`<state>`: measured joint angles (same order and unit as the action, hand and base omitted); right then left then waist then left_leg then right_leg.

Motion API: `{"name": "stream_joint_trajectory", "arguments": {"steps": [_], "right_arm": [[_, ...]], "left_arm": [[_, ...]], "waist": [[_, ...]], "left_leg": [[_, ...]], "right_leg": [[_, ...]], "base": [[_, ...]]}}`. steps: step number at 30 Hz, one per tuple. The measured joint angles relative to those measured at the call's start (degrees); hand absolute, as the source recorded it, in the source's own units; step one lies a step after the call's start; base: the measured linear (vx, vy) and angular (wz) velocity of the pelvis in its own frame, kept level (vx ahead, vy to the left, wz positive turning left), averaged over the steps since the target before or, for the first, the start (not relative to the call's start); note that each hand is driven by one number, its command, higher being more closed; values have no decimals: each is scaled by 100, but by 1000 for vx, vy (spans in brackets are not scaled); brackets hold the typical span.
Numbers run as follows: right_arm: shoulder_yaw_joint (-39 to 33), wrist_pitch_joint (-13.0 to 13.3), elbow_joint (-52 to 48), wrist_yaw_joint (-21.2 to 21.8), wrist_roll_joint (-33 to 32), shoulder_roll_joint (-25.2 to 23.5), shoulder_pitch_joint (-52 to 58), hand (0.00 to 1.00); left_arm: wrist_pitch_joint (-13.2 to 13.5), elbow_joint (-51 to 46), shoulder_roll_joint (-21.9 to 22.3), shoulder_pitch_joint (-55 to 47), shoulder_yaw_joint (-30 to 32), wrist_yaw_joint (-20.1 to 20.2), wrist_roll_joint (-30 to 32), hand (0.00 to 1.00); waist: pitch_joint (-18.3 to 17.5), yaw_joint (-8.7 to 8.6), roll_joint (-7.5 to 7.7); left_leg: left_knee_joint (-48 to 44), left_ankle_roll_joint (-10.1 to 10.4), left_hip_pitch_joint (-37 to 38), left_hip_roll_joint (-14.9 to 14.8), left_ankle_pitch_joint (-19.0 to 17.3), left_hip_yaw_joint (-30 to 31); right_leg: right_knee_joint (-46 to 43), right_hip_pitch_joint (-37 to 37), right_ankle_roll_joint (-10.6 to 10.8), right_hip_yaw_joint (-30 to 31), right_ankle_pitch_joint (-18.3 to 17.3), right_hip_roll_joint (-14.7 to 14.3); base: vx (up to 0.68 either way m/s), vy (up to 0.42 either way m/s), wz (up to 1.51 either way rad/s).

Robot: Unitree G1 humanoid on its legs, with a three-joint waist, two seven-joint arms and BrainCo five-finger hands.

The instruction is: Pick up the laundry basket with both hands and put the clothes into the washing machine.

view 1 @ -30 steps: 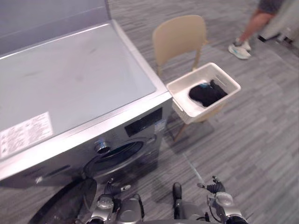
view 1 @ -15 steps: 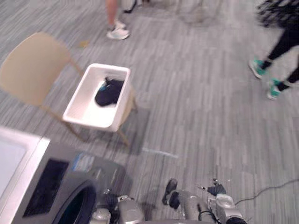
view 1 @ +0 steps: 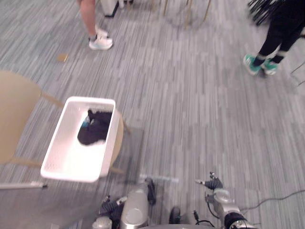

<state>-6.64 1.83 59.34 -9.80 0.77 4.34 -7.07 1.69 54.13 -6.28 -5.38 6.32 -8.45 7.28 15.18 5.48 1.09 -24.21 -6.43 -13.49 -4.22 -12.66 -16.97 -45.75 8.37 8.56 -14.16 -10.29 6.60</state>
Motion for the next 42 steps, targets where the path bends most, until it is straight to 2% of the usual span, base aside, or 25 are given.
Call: {"name": "stream_joint_trajectory", "arguments": {"steps": [2,3,4,6,8,9,10,11,12,13,15,17,18,20,22,26,29,30,31,32,34,36,38,39,42], "right_arm": [[-6,-63,52,-5,9,15,44,0],[-5,-61,59,-5,23,42,29,0],[-5,-53,57,-4,34,42,17,0],[-7,-33,55,-3,32,80,-7,0],[-22,-31,43,-11,22,141,-24,0],[-39,-32,40,-16,-36,188,-13,0],[-60,-29,31,-26,-56,188,16,0],[-84,-38,-10,-48,-81,166,114,0],[-83,-57,6,-39,-93,178,232,0],[-95,-70,7,-35,-95,236,159,0],[-189,-33,-96,-51,-133,355,55,0],[-309,16,-144,-121,-175,409,-1,0],[-348,23,-165,-152,-191,430,0,0],[-427,48,-234,-244,-242,542,5,0],[-448,45,-260,-258,-250,545,19,0],[-605,12,-229,-253,-259,318,92,0],[-656,13,-292,-250,-233,319,76,0],[-631,4,-393,-252,-227,316,50,0],[-617,6,-452,-254,-226,309,40,0],[-564,5,-456,-257,-227,307,77,0],[-451,0,-566,-286,-221,307,147,0],[-444,12,-1276,-405,-157,330,349,0],[-550,22,-1873,-567,6,334,525,0],[-697,10,-2291,-649,105,394,618,0],[-679,18,-3311,-678,386,340,859,0]], "left_arm": [[-14,-24,-93,37,-185,-42,2,0],[-20,-129,-57,43,-208,-51,-1,0],[-19,-211,-44,45,-222,-51,-2,0],[-15,-313,49,264,-236,-56,-9,0],[-14,-303,150,532,-304,-66,-2,0],[-15,-301,155,681,-411,-70,8,0],[-10,-302,168,714,-470,-73,10,0],[-15,-304,188,745,-515,-71,13,0],[-14,-251,308,794,-465,-104,11,0],[-19,-276,413,773,-435,-151,6,0],[7,-294,586,687,-381,-183,5,0],[-1,-287,603,636,-444,-170,-8,0],[1,-285,596,632,-503,-168,-7,0],[-1,-275,602,645,-700,-162,1,0],[-7,-266,543,650,-759,-162,15,0],[-20,-163,291,644,-842,-158,21,0],[-13,12,268,612,-830,-160,23,0],[-12,25,236,581,-796,-160,23,0],[-16,32,183,581,-804,-158,23,0],[-22,28,137,582,-800,-166,25,0],[-26,44,2,490,-795,-171,27,0],[-21,17,-39,439,-788,-208,23,0],[-20,-2,-42,441,-791,-241,24,0],[-24,25,42,459,-788,-300,23,0],[-11,-25,169,332,-630,-328,10,0]], "waist": [[19,-113,68],[46,-172,7],[49,-173,-20],[91,-186,-157],[141,-263,-267],[118,-328,-223],[103,-326,-184],[86,-323,-49],[96,-282,-73],[73,-218,-297],[21,-138,-483],[-2,-132,-559],[-3,-128,-548],[-47,-154,-505],[-119,-175,-442],[-159,-12,-294],[-164,-76,-284],[-150,-154,-259],[-115,-181,-207],[-110,-245,-134],[-110,-409,-80],[-169,-495,13],[-220,-558,100],[-220,-627,-66],[-299,-607,-199]], "left_leg": [[58,-85,352,233,-156,177],[250,-91,808,332,-207,417],[367,-88,963,335,-206,519],[666,-7,1278,294,-156,1143],[758,79,1305,241,-105,1817],[775,208,1294,279,-75,2290],[746,308,1279,341,-72,2494],[600,569,1266,497,-176,2831],[332,955,1194,560,-506,3104],[202,998,1071,398,-547,3193],[59,1188,764,136,-452,3237],[168,1488,601,-282,-268,2340],[250,1451,581,-438,-250,1757],[518,900,498,-768,52,-81],[606,826,408,-784,278,-1029],[506,740,322,-465,264,-749],[442,498,549,-230,-14,-632],[427,405,625,-145,-133,-517],[412,362,715,-85,-180,-468],[422,342,834,-24,-228,-329],[510,332,962,63,-229,-22],[541,405,950,171,-180,334],[486,506,785,355,-121,647],[485,630,703,334,-54,927],[733,795,758,140,49,1053]], "right_leg": [[-1330,455,-170,-258,88,532],[-1620,649,-472,-542,-117,807],[-1451,707,-551,-648,-198,849],[129,791,-536,-827,-367,581],[1848,834,-431,33,-236,25],[2854,853,-299,942,185,-191],[3257,779,-176,1249,466,-188],[3815,621,-110,1526,1175,-33],[3735,442,-202,1305,1419,132],[3680,446,-262,1129,1461,4],[3916,182,-413,417,1257,-57],[4216,-365,-529,-495,1181,-26],[4263,-517,-567,-763,1120,1],[4270,-739,-500,-1498,939,170],[4176,-806,-395,-2070,871,459],[4137,-1173,-326,-2706,871,731],[2509,-972,8,-2639,515,1438],[1277,-512,-185,-2174,578,1870],[611,-158,-461,-1709,597,2031],[-55,233,-550,-922,388,1927],[-109,505,-367,-93,-32,1434],[1060,592,-191,735,-217,745],[2184,552,-129,1302,21,475],[2308,454,-151,1204,107,422],[2656,268,-294,982,225,224]], "base": [[512,89,79],[477,55,78],[457,15,93],[469,-60,112],[384,-179,179],[373,-232,205],[390,-283,222],[437,-439,225],[361,-384,204],[298,-363,176],[232,-269,145],[163,-238,200],[73,-144,205],[41,-30,182],[81,126,161],[101,167,98],[113,228,54],[83,227,39],[78,151,44],[93,75,67],[114,16,89],[151,-72,97],[156,-133,108],[156,-139,99],[151,-151,27]]}}
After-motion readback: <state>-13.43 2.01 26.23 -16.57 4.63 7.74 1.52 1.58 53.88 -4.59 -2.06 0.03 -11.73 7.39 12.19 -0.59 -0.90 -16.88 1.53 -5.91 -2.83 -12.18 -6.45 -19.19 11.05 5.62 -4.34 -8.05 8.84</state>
